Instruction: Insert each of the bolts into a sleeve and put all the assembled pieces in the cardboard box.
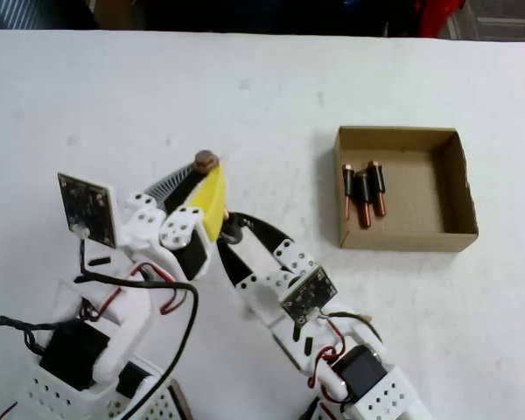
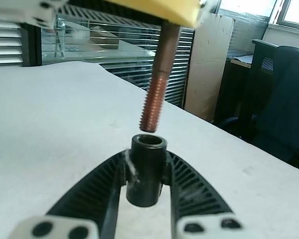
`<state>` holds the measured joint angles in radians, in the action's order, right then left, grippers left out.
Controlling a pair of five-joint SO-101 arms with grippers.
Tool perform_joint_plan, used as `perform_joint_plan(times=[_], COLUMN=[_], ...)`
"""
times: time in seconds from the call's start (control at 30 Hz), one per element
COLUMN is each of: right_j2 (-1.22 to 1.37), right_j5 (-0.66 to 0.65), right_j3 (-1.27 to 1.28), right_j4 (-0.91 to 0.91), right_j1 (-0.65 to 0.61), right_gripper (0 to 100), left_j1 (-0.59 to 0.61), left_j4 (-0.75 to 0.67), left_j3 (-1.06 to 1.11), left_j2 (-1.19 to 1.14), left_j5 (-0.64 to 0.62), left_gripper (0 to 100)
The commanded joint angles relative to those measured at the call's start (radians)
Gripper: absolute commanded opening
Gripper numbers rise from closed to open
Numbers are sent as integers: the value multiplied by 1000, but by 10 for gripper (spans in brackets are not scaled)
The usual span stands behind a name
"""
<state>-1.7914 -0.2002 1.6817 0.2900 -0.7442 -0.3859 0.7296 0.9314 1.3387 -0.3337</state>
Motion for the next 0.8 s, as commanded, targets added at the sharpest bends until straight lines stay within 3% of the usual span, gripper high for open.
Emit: perform_joint_plan(times=[0.0, 0.27, 0.5, 0.77], right_j2=[-7, -7, -7, -8], right_j5=[-9, -9, -9, -9], right_j3=[8, 8, 8, 8], right_j4=[-5, -5, -4, -7], right_j1=[-5, -4, -4, -4], right_gripper=[17, 17, 17, 17], left_j1=[-13, -56, -61, -62], left_j4=[-2, -3, -97, -61], left_j3=[-14, -5, 97, 103], left_j2=[-4, -7, -4, -4], left_j5=[-11, -5, 55, 52], left_gripper=[20, 20, 20, 21])
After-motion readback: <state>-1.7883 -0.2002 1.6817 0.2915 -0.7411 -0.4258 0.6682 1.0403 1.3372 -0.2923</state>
